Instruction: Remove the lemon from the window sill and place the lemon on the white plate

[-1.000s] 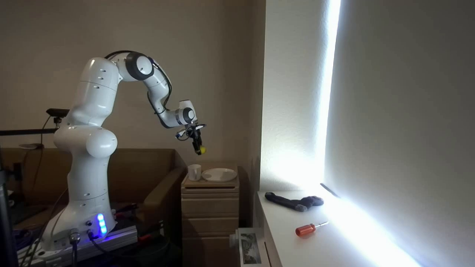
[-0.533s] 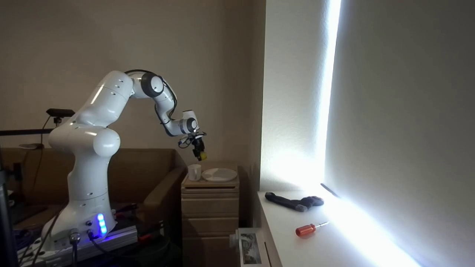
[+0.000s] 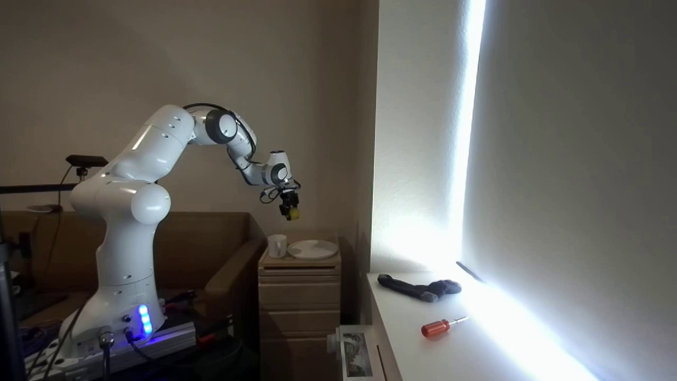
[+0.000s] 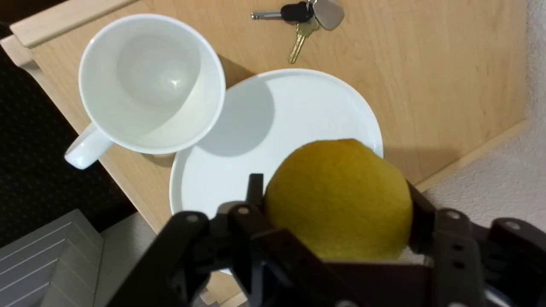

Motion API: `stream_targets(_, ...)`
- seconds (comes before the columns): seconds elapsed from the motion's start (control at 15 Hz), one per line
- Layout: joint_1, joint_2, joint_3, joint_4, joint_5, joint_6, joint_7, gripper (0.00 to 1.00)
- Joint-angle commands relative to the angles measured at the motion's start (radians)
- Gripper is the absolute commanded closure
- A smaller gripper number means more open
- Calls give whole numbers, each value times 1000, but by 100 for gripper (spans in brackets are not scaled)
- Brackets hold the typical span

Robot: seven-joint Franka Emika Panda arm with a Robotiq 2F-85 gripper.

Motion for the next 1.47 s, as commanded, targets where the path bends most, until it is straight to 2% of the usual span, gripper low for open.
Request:
stream_targets(0.0, 47, 69, -68, 76, -36, -81, 46, 52)
stream_targets(0.13, 51, 153, -99, 182, -39, -155, 97, 52)
stream_targets(0.27, 8, 226, -67, 289, 24, -243, 110, 52)
stream_targets(0.4, -23, 299, -50, 387, 70, -274, 142, 52)
stream_targets(0.6, -35, 398, -65, 514, 102, -304, 235, 52)
stream_targets(0.8, -44, 451, -57, 591, 116, -304, 326, 52)
stream_targets(0.87, -35, 410, -67, 501, 83, -260, 293, 27)
stream_targets(1.0, -35, 437, -65, 542, 90, -262, 320, 27)
stream_targets(1.07, -40, 451, -60, 561, 94, -277, 317, 52)
stream_targets(1.4, -51, 551, -73, 656, 109, -272, 431, 52)
